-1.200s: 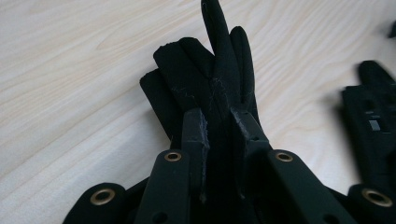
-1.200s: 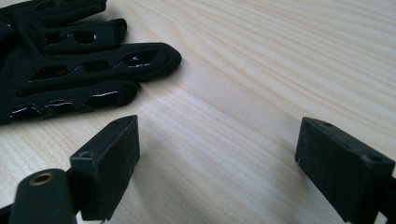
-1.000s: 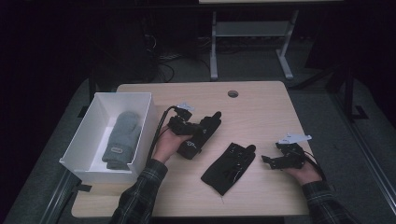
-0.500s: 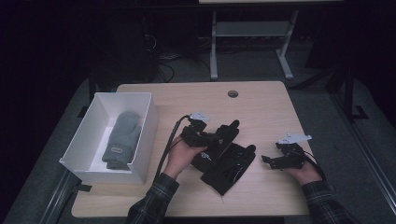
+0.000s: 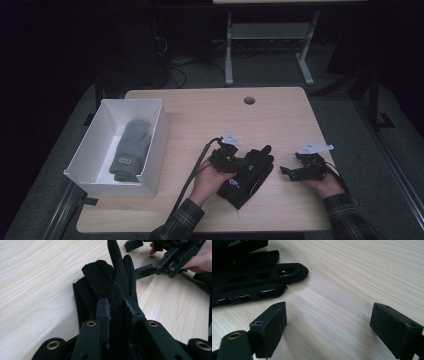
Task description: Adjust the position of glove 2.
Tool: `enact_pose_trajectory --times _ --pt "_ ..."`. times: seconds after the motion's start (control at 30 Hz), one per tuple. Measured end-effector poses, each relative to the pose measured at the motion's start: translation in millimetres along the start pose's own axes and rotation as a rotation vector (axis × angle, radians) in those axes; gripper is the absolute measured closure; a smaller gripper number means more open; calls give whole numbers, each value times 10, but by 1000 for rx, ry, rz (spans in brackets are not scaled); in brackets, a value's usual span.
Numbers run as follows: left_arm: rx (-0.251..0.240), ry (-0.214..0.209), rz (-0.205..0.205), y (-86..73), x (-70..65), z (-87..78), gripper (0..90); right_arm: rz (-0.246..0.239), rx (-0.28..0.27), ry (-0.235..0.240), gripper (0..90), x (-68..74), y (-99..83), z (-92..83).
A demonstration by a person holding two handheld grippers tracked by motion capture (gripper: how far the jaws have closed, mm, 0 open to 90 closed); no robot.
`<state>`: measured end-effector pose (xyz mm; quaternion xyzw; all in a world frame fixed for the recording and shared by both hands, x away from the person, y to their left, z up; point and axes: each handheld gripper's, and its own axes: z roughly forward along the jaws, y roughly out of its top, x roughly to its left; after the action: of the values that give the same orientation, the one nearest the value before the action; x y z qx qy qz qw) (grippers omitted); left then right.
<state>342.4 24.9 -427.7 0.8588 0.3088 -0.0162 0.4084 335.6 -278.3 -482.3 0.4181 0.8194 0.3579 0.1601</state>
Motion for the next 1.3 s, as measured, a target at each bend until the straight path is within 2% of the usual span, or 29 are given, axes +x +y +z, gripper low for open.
enact_pose_trajectory --times 0.1,0.2,0.3,0.43,0.5,0.57,0.63,0.67,0.7,0.73,0.8,0.87,1.03,1.1,1.2,1.3 --pt "0 0 4 -12 -31 47 716 1 0 0 133 0 0 0" --pt "-8 -8 7 -14 -32 68 586 0 0 -1 133 0 0 0" --pt "-17 8 19 -6 -31 65 487 0 0 -1 133 0 0 0" --pt "-31 15 27 6 -20 11 476 1 0 0 132 1 0 0" --pt "-33 10 42 15 -15 -24 506 -2 3 8 131 13 -1 -4" --pt "-29 4 51 23 -9 -64 591 -3 19 9 170 30 15 -16" --pt "-6 3 72 29 9 -104 702 -19 24 23 298 31 43 -57" --pt "1 8 73 27 18 -117 757 -9 13 19 370 43 60 -101" --pt "24 9 84 25 39 -136 795 -10 2 24 450 44 81 -144" --pt "26 12 82 17 50 -149 830 -2 -9 40 539 56 102 -185" --pt "43 25 103 -4 86 -204 888 -15 -19 64 680 86 134 -248" --pt "41 36 103 -39 106 -269 892 -21 -1 111 714 155 144 -272" --pt "33 49 118 -165 139 -453 895 -91 60 181 857 409 150 -256" --pt "31 41 110 -236 130 -506 895 -112 89 217 898 501 149 -251" --pt "29 20 109 -340 79 -552 895 -146 118 280 900 647 141 -226" --pt "32 -7 106 -405 12 -539 895 -186 138 300 899 769 161 -164"
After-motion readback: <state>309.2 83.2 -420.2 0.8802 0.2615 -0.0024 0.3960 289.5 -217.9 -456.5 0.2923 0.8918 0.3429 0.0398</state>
